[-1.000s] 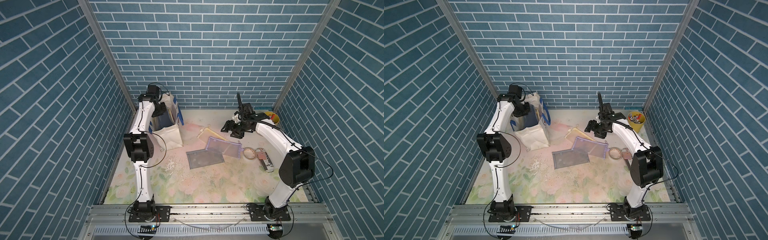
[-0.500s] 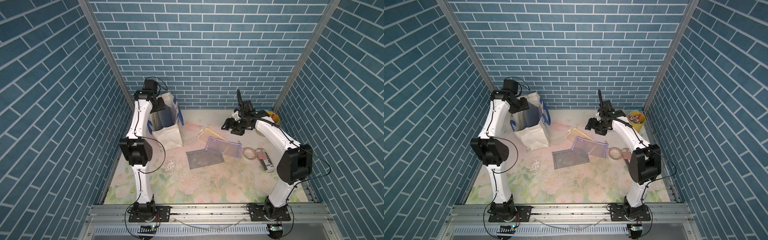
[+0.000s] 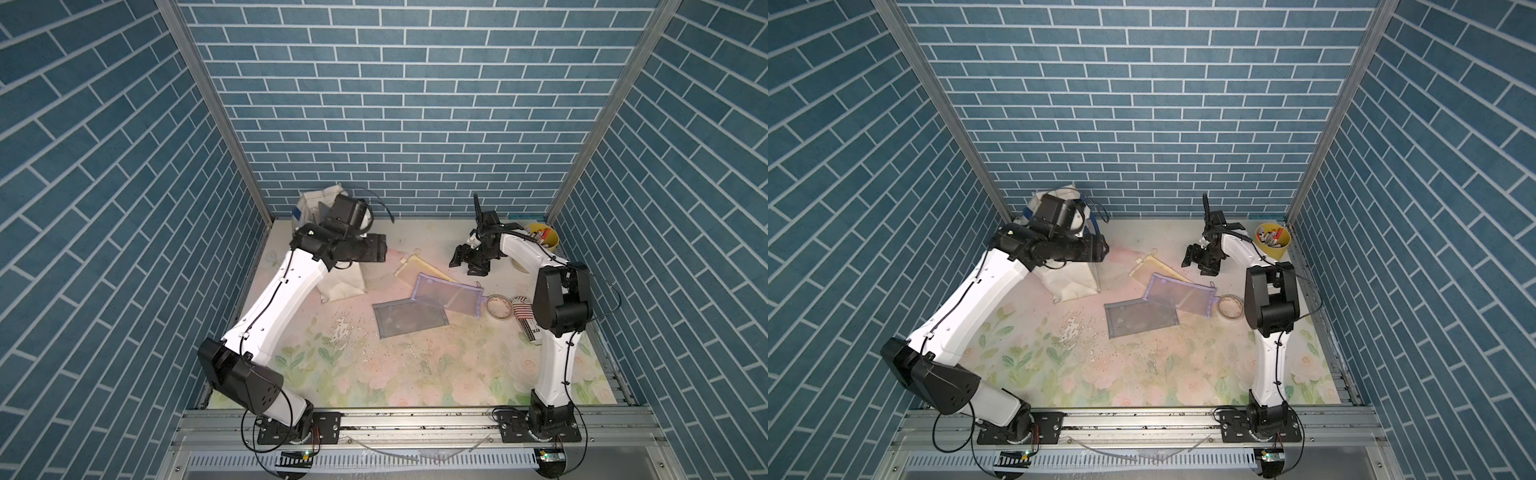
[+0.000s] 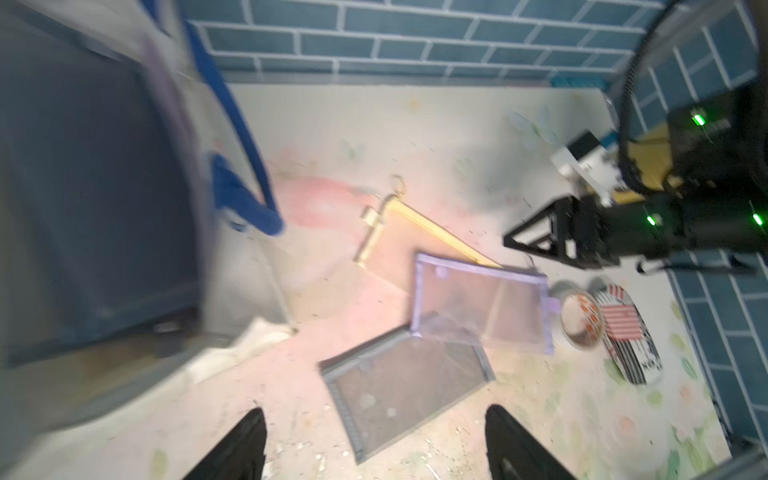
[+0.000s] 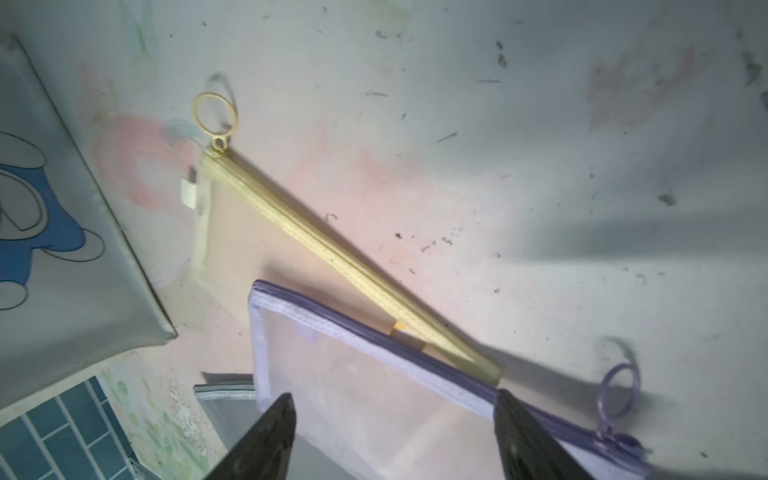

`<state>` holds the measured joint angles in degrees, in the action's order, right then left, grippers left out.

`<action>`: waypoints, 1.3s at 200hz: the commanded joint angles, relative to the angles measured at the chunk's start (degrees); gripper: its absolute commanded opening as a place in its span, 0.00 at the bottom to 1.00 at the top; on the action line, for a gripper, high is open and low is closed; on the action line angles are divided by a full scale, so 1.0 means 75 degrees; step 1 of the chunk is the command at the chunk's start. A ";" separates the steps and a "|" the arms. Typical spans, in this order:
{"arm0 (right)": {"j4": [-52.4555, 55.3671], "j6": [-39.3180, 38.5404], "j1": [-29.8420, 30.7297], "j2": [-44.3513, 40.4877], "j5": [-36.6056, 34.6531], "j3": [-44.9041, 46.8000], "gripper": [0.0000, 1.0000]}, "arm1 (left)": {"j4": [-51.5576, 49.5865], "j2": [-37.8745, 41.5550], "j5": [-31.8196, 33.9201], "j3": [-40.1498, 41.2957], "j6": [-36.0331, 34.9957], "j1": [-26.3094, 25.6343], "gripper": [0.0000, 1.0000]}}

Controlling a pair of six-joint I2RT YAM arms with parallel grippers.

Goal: Put the pencil pouch into the canvas bag
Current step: Pick up the pencil pouch.

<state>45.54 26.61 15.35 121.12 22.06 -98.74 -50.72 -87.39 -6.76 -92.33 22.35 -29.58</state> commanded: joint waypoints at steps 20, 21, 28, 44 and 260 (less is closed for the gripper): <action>-0.0094 -0.0548 -0.0090 0.0279 0.0011 0.0148 0.76 | 0.1831 -0.0321 -0.1425 0.1626 0.1003 -0.1046 0.87; -0.0094 -0.0548 -0.0090 0.0274 0.0011 0.0165 0.76 | 0.1865 -0.0334 -0.1445 0.1648 0.1027 -0.1047 0.87; -0.0156 -0.0539 -0.0090 0.0269 0.0025 0.0291 0.76 | 0.2149 -0.0426 -0.1659 0.1898 0.1188 -0.1060 0.87; -0.0301 -0.0452 -0.0098 0.0174 0.0121 0.0624 0.76 | 0.2646 -0.0674 -0.1991 0.2303 0.1519 -0.1060 0.87; -0.2010 0.1372 0.1330 -0.2049 0.0855 0.3999 0.71 | 0.5936 -0.3078 -0.2802 0.3780 0.3323 -0.0887 0.84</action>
<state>32.14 33.87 24.47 108.07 27.79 -70.72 -7.75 -109.12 -28.32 -65.17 46.17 -36.99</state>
